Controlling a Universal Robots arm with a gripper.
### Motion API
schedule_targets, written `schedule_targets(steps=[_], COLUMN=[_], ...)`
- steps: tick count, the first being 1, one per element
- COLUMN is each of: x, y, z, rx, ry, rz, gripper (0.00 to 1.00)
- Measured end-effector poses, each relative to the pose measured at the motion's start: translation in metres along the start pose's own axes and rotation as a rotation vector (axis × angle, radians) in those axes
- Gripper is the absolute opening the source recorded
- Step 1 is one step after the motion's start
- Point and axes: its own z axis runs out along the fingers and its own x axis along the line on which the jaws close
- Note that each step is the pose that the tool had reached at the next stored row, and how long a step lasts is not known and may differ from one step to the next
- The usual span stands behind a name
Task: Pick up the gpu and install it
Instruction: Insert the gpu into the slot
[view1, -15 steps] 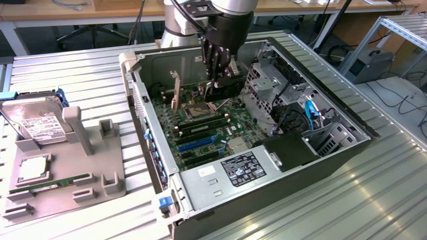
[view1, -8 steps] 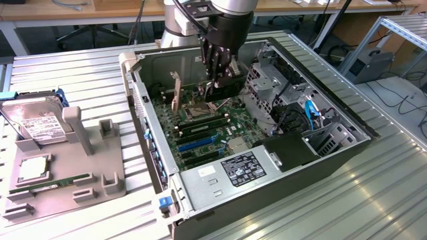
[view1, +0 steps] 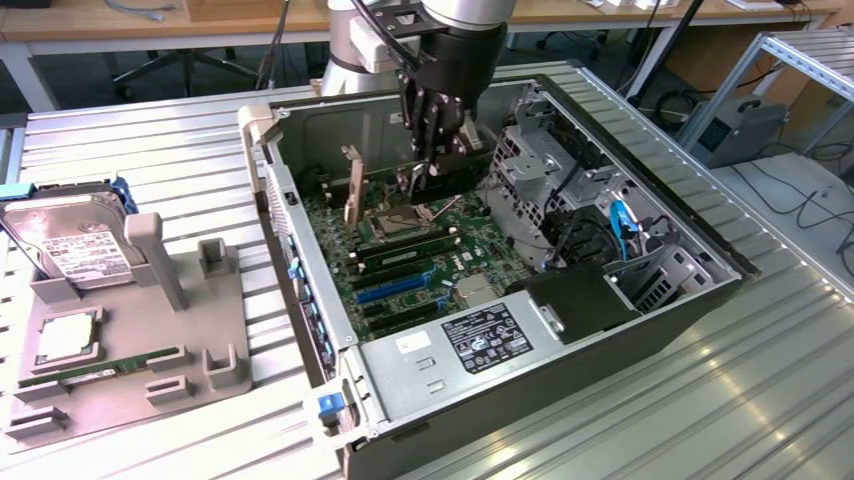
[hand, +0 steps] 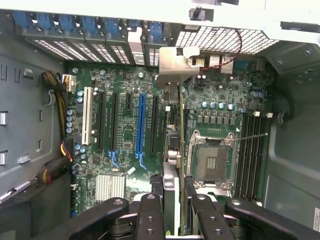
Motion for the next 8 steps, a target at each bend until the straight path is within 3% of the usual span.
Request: schedule_targets(steps=[8], x=[0.0000], y=[0.0000], z=[-0.0001], rx=[-0.0010], ry=[0.0002], rz=[-0.030], gripper=[0.27])
